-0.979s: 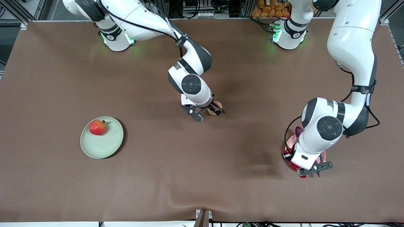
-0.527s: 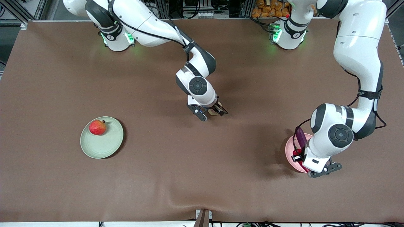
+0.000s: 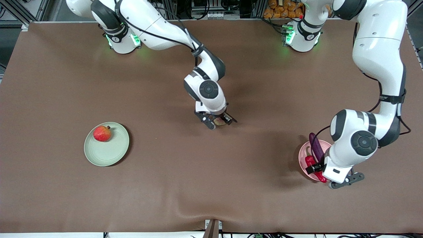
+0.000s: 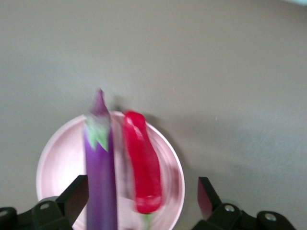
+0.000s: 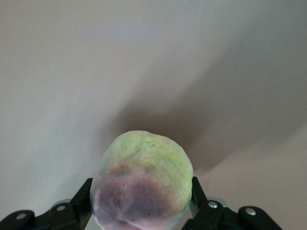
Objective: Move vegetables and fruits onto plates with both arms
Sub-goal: 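Carry the peach to the green plate while the left gripper withdraws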
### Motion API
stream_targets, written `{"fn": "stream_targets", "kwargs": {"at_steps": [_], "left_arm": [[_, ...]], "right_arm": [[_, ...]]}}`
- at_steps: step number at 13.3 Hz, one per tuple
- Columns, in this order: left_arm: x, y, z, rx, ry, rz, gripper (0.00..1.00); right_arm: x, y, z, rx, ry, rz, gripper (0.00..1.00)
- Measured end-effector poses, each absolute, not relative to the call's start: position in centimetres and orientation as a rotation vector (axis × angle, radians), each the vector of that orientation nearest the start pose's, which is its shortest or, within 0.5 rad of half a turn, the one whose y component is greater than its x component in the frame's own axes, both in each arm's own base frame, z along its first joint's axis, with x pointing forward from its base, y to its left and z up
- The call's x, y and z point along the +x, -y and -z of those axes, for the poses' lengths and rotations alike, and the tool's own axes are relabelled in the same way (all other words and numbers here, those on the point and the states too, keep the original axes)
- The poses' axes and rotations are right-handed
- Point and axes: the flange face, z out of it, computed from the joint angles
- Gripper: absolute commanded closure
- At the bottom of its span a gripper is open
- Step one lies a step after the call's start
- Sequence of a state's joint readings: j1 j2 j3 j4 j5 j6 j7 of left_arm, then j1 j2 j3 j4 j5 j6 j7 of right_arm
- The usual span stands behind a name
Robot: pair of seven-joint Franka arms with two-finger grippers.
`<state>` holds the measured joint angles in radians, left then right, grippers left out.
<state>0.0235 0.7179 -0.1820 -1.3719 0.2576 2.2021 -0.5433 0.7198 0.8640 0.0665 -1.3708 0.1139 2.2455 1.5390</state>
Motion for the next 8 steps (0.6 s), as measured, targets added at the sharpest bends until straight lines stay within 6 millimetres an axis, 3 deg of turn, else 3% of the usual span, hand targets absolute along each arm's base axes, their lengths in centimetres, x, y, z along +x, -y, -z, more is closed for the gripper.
{"fn": "stream_targets", "kwargs": {"at_steps": [2, 4, 6, 8], "left_arm": [[74.3, 5.4, -35.3, -3.039, 0.460, 0.321, 0.00], [74.0, 3.6, -38.3, -3.027, 0.448, 0.344, 0.00], [73.2, 2.2, -39.9, -3.014, 0.411, 0.269, 0.00], [71.6, 2.6, -43.3, -3.004, 0.384, 0.187, 0.00]], "right_arm": [[57.9, -46.1, -22.0, -2.841, -1.273, -0.234, 1.00], [62.9, -38.6, -25.0, -2.903, -1.217, -0.300, 1.00], [66.5, -30.5, -28.3, -2.948, -1.122, -0.333, 1.00], [68.8, -22.3, -29.9, -3.001, -1.030, -0.361, 1.00]]}}
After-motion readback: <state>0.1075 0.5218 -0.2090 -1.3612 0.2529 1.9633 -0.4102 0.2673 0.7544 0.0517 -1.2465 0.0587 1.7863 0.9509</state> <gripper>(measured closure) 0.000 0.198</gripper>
